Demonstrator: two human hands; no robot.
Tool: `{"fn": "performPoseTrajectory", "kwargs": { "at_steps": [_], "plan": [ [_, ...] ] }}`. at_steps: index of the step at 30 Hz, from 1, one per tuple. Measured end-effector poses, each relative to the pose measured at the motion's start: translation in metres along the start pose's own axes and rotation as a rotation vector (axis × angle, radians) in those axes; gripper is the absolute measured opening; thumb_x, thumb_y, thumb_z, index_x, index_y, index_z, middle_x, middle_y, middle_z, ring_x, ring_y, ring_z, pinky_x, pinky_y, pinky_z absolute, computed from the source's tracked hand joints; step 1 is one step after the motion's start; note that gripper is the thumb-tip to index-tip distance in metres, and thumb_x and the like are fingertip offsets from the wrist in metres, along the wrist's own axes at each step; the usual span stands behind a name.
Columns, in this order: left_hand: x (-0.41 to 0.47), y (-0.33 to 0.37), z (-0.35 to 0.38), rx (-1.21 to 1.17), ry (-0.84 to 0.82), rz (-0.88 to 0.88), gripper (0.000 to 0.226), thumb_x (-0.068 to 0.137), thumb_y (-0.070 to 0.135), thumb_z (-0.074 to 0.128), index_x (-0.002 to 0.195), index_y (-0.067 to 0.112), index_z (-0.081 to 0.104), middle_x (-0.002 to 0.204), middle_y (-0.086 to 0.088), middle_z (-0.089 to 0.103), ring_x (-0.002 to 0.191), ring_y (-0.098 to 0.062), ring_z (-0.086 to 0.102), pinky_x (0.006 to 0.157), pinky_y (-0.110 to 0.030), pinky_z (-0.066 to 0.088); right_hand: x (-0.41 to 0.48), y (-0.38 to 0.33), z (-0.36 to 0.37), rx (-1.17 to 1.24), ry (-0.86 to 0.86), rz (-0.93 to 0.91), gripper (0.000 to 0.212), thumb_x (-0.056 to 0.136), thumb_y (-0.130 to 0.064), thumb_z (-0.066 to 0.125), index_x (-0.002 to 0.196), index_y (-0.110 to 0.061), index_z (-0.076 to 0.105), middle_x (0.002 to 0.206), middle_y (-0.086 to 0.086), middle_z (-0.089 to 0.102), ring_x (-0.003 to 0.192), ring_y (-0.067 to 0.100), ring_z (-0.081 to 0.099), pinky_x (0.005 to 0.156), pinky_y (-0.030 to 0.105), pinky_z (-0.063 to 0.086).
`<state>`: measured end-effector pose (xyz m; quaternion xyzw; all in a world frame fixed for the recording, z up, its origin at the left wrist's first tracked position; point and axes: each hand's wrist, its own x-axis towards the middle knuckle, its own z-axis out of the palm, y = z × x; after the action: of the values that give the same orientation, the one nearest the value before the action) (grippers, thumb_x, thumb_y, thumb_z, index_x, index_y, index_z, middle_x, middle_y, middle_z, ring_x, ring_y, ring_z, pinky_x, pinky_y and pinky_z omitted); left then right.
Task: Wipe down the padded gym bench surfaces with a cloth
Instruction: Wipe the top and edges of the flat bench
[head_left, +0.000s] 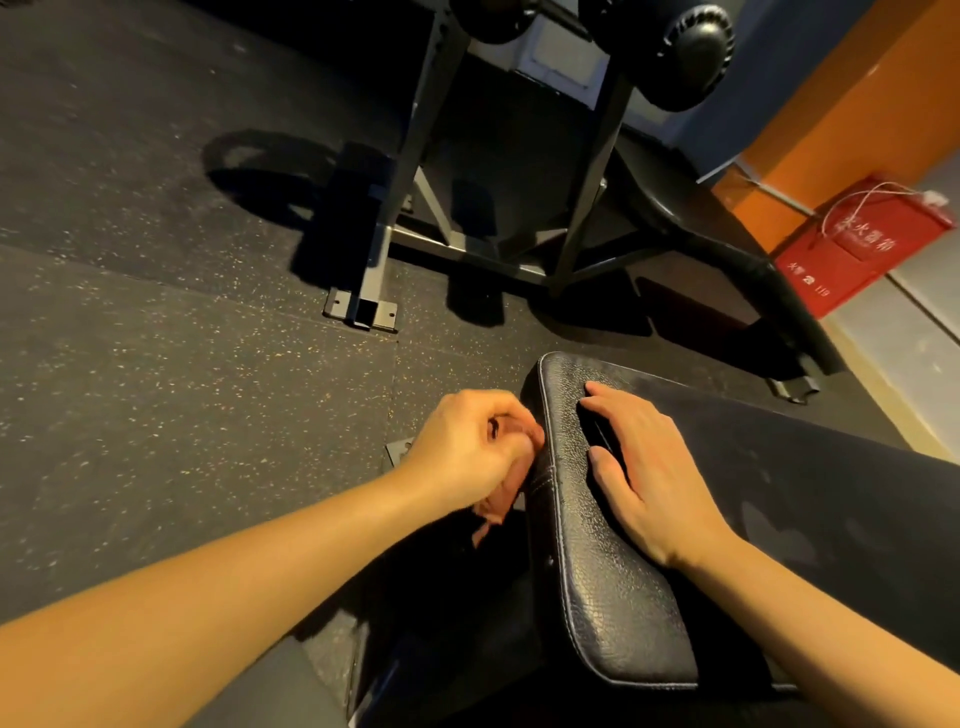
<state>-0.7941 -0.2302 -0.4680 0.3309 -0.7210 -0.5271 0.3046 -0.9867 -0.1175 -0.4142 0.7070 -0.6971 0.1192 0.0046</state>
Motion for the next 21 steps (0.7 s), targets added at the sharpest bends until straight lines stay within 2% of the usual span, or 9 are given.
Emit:
{"fn": "performPoseTrajectory", "kwargs": {
  "at_steps": [3, 6, 8, 10, 11, 13, 16, 19, 21],
  "plan": [
    [0.028, 0.002, 0.000, -0.042, 0.086, -0.108, 0.016, 0.090, 0.007, 0.069, 0.091, 0.022, 0.074, 0.069, -0.003, 0.075, 0.060, -0.018, 0.072, 0.064, -0.027, 0.058, 0.000, 0.000, 0.000, -0.001, -0.002, -0.006, 0.048, 0.099, -0.037, 0.040, 0.143, -0.020, 0.049, 0.155, -0.007, 0.043, 0.145, 0.008, 0.035, 0.117, 0.034, 0.029],
    [0.013, -0.004, 0.003, -0.166, 0.034, -0.108, 0.015, 0.092, 0.000, 0.066, 0.093, 0.014, 0.072, 0.065, -0.012, 0.072, 0.054, -0.028, 0.071, 0.051, -0.030, 0.057, 0.001, 0.001, -0.001, 0.005, 0.002, 0.001, 0.048, 0.099, -0.038, 0.039, 0.143, -0.022, 0.049, 0.156, -0.009, 0.042, 0.145, 0.006, 0.034, 0.116, 0.030, 0.026],
    [-0.013, -0.008, 0.007, -0.190, -0.040, -0.076, 0.015, 0.089, 0.005, 0.069, 0.094, 0.018, 0.074, 0.073, -0.007, 0.075, 0.064, -0.025, 0.074, 0.062, -0.035, 0.059, 0.001, 0.001, 0.001, 0.003, -0.002, 0.007, 0.048, 0.099, -0.038, 0.040, 0.143, -0.021, 0.050, 0.156, -0.010, 0.042, 0.145, 0.005, 0.033, 0.116, 0.025, 0.023],
    [-0.024, -0.009, 0.009, -0.053, -0.036, -0.012, 0.017, 0.086, 0.014, 0.071, 0.090, 0.029, 0.076, 0.081, 0.009, 0.076, 0.077, -0.009, 0.073, 0.079, -0.035, 0.058, 0.001, 0.001, 0.000, 0.004, 0.004, 0.009, 0.048, 0.099, -0.036, 0.041, 0.143, -0.021, 0.050, 0.155, -0.009, 0.042, 0.145, 0.005, 0.033, 0.116, 0.023, 0.021],
    [-0.019, -0.006, 0.009, -0.008, -0.013, 0.000, 0.018, 0.086, 0.013, 0.070, 0.088, 0.030, 0.075, 0.078, 0.011, 0.075, 0.075, -0.006, 0.071, 0.080, -0.033, 0.057, 0.001, 0.001, 0.000, 0.004, 0.002, 0.006, 0.047, 0.099, -0.036, 0.042, 0.143, -0.021, 0.050, 0.155, -0.009, 0.042, 0.145, 0.006, 0.033, 0.116, 0.024, 0.022],
    [0.002, -0.002, 0.009, -0.001, 0.047, -0.030, 0.020, 0.088, 0.009, 0.066, 0.087, 0.027, 0.072, 0.066, 0.006, 0.072, 0.060, -0.010, 0.069, 0.073, -0.029, 0.056, 0.001, 0.002, 0.001, 0.005, 0.000, 0.003, 0.047, 0.099, -0.036, 0.041, 0.142, -0.021, 0.051, 0.155, -0.009, 0.043, 0.145, 0.006, 0.034, 0.115, 0.027, 0.025],
    [0.028, -0.003, 0.009, -0.007, 0.160, -0.109, 0.013, 0.090, 0.011, 0.068, 0.093, 0.022, 0.073, 0.065, 0.007, 0.069, 0.058, -0.016, 0.068, 0.074, -0.035, 0.059, 0.001, 0.002, 0.001, 0.008, 0.006, 0.007, 0.048, 0.098, -0.038, 0.040, 0.142, -0.022, 0.050, 0.155, -0.011, 0.043, 0.144, 0.006, 0.035, 0.115, 0.030, 0.028],
    [-0.005, 0.000, 0.016, -0.123, 0.127, -0.087, 0.020, 0.091, 0.007, 0.065, 0.090, 0.026, 0.072, 0.062, -0.005, 0.069, 0.052, -0.030, 0.069, 0.057, -0.046, 0.061, 0.001, 0.002, 0.001, 0.009, 0.018, 0.002, 0.048, 0.098, -0.038, 0.040, 0.142, -0.022, 0.051, 0.154, -0.011, 0.044, 0.144, 0.006, 0.036, 0.115, 0.031, 0.029],
    [-0.032, 0.008, 0.018, -0.129, 0.065, -0.008, 0.022, 0.092, 0.008, 0.064, 0.091, 0.029, 0.072, 0.067, -0.002, 0.071, 0.056, -0.024, 0.070, 0.058, -0.041, 0.061, 0.001, 0.002, 0.002, 0.003, 0.016, 0.000, 0.048, 0.098, -0.038, 0.040, 0.142, -0.022, 0.051, 0.154, -0.010, 0.044, 0.144, 0.007, 0.036, 0.115, 0.031, 0.029]
  ]
}}
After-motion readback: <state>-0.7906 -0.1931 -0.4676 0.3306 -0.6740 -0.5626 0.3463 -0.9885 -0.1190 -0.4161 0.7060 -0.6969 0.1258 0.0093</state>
